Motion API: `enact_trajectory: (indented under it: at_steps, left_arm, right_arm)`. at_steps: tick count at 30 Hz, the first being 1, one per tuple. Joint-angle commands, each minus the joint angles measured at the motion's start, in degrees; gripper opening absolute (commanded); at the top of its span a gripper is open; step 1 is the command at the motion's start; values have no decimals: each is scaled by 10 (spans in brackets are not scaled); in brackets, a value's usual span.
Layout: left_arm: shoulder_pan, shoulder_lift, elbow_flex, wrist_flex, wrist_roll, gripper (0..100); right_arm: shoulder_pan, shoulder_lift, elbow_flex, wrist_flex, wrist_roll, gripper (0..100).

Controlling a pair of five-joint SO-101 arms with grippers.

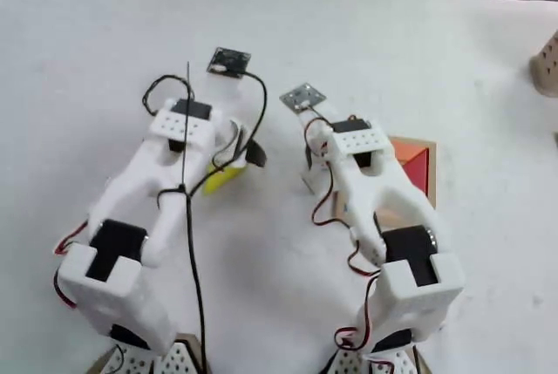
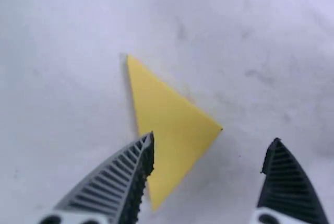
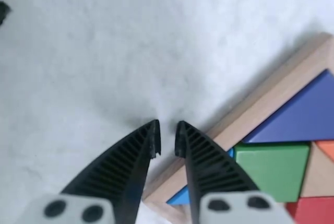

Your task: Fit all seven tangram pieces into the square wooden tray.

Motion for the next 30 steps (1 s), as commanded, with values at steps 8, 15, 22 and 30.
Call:
enact_trajectory:
  at_steps: [8, 15, 22, 30]
  left_arm:
    - [-15, 92, -79, 38, -34, 336]
    - [-28, 102, -85, 44, -34, 335]
    - [-29, 105, -84, 57, -34, 335]
    - [-31, 116, -92, 57, -34, 334]
  right_arm:
    - [-5, -20, 1, -3, 3, 63]
    - [-5, -20, 1, -3, 3, 63]
    - [-5, -20, 1, -3, 3, 63]
    - [-5, -20, 1, -3, 3, 63]
